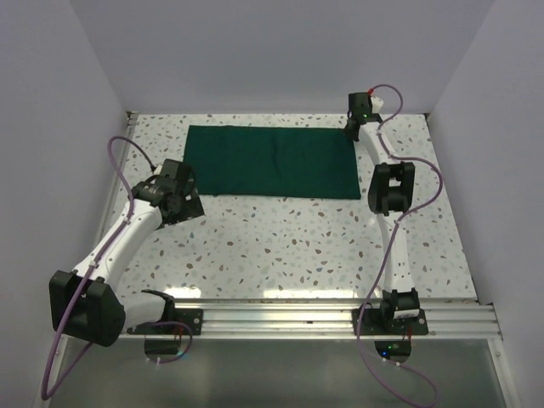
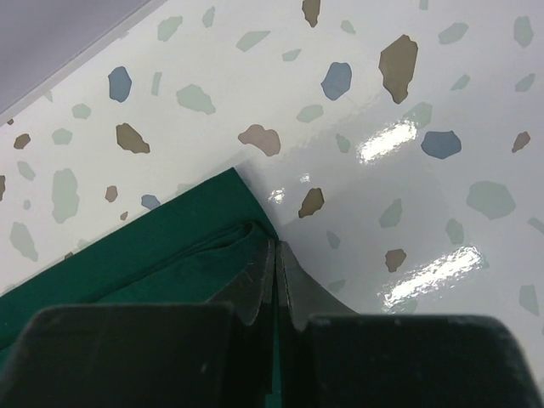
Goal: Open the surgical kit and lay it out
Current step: Open the surgical kit at the center of the board.
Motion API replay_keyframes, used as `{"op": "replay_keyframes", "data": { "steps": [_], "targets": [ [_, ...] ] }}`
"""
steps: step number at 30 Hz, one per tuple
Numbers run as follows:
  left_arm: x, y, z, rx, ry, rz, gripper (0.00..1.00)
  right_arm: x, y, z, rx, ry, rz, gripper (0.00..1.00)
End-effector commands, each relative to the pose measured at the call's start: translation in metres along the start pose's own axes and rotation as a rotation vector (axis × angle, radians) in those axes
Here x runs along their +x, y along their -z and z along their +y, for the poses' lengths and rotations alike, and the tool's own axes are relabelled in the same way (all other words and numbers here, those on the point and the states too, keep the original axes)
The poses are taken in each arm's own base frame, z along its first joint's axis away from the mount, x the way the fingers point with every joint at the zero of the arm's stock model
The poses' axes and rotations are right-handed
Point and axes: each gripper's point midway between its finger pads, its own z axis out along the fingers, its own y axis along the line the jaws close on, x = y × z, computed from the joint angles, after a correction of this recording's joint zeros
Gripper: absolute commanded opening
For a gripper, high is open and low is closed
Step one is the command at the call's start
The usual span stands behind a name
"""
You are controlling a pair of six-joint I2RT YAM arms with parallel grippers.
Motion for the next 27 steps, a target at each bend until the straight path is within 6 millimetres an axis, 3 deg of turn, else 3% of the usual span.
{"op": "replay_keyframes", "data": {
  "steps": [1,7,12,16,21,24,25,26,27],
  "targets": [
    [-0.011,0.007,0.002,-0.009,-0.005,-0.036,1.00,-0.003,-0.003,0.001,-0.010,0.001,-0.012,0.00],
    [-0.015,0.016,0.005,-0.005,0.003,-0.059,1.00,-0.030,0.021,0.008,-0.046,-0.007,-0.060,0.00],
    [-0.022,0.024,0.002,0.019,0.024,-0.083,1.00,-0.069,0.056,0.014,-0.076,-0.020,-0.129,0.00],
    [-0.026,0.030,-0.002,0.046,0.040,-0.096,1.00,-0.080,0.079,0.019,-0.112,-0.037,-0.136,0.00],
    [-0.036,0.045,-0.006,0.090,0.065,-0.137,1.00,-0.069,0.098,0.022,-0.141,-0.032,-0.086,0.00],
    [-0.043,0.053,-0.008,0.111,0.077,-0.161,1.00,-0.054,0.116,0.031,-0.192,-0.024,-0.032,0.00],
    [-0.045,0.055,-0.008,0.115,0.078,-0.167,1.00,-0.059,0.133,0.037,-0.225,-0.039,-0.035,0.00],
    [-0.049,0.059,-0.009,0.122,0.083,-0.180,1.00,-0.036,0.137,0.044,-0.263,-0.025,0.026,0.00],
    [-0.052,0.060,-0.010,0.124,0.085,-0.186,1.00,-0.029,0.147,0.049,-0.295,-0.025,0.048,0.00]
  ]
}}
